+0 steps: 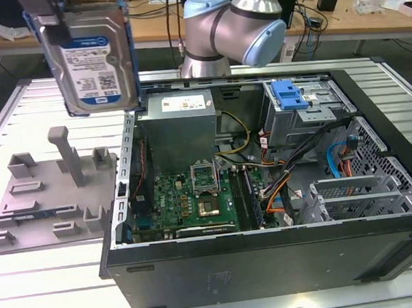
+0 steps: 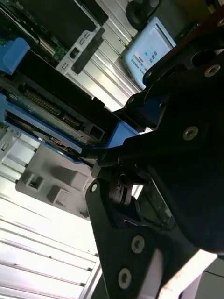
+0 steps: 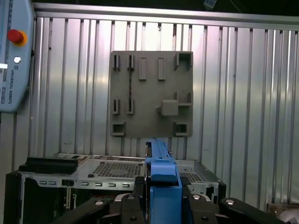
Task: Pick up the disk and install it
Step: 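Pick up the disk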
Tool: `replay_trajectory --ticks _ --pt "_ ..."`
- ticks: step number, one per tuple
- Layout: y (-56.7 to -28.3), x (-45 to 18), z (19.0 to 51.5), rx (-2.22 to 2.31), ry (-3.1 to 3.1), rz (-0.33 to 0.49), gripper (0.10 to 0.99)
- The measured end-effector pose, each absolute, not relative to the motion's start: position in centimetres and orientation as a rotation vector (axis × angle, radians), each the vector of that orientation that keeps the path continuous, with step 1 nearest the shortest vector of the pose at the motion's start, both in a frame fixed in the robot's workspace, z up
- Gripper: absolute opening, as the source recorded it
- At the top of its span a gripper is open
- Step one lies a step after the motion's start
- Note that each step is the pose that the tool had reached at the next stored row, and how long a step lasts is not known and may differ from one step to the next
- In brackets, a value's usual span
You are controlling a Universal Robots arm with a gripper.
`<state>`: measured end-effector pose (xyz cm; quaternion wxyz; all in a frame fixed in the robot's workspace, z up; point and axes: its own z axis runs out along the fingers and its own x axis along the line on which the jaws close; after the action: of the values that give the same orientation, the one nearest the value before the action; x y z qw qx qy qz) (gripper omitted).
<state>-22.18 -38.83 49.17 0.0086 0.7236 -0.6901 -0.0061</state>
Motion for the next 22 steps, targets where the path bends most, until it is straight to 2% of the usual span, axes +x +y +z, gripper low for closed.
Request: replay_trajectory --ticks 22 --pt "-43.5 -11.4 49.2 2.267 -2.162 -0.032 0.369"
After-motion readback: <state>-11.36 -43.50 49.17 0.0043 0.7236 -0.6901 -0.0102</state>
